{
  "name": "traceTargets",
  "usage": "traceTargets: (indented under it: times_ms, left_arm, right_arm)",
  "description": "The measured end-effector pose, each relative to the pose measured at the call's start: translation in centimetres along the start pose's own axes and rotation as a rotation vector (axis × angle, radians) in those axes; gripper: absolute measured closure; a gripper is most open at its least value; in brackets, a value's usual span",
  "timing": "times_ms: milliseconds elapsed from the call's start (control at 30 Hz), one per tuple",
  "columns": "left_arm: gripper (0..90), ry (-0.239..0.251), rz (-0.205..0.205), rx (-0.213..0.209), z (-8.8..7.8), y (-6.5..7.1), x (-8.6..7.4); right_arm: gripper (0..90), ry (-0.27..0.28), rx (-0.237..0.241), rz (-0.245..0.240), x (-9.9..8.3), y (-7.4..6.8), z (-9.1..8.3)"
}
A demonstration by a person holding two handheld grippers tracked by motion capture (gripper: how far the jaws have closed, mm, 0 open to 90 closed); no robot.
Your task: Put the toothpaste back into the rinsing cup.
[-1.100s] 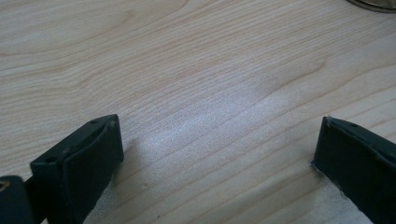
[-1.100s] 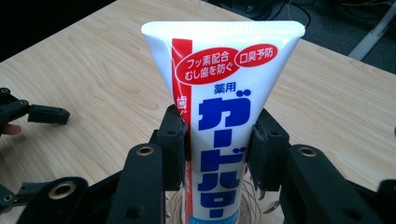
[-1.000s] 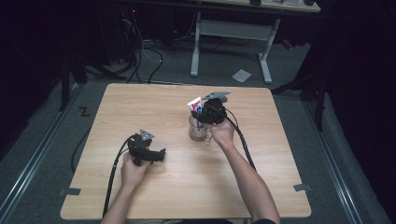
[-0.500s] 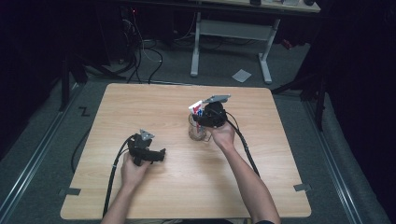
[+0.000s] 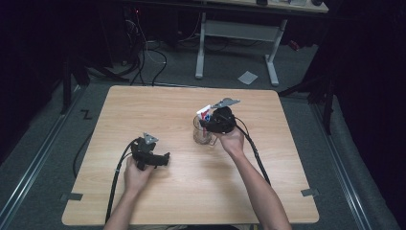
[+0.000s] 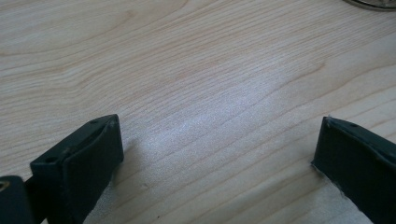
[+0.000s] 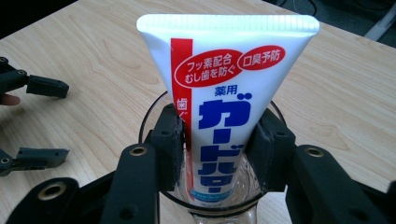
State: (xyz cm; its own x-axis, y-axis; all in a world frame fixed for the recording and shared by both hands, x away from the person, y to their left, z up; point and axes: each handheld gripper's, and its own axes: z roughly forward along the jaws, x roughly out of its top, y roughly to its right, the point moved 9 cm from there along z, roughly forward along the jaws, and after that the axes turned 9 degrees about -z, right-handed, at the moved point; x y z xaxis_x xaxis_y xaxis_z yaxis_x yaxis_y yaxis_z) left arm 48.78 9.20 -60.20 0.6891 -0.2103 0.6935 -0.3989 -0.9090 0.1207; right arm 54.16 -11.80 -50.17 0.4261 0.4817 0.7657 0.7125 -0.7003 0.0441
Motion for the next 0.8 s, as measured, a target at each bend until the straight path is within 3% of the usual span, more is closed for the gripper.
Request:
traceTargets:
  times_ms: [433, 567, 800]
  left_arm:
    - [1.6, 0.000, -0.001, 0.000, 0.00, 0.01, 0.00]
    - [1.6, 0.000, -0.001, 0.000, 0.00, 0.01, 0.00]
    - [1.6, 0.000, -0.001, 0.000, 0.00, 0.01, 0.00]
  right_arm:
    - [54.4, -0.001, 0.001, -0.003, -0.74, -0.28, -0.30]
    - [50.1, 0.012, 0.015, 0.007, -0.72, -0.44, -0.53]
    - [39.8, 0.012, -0.010, -0.010, -0.48, -0.63, -0.95]
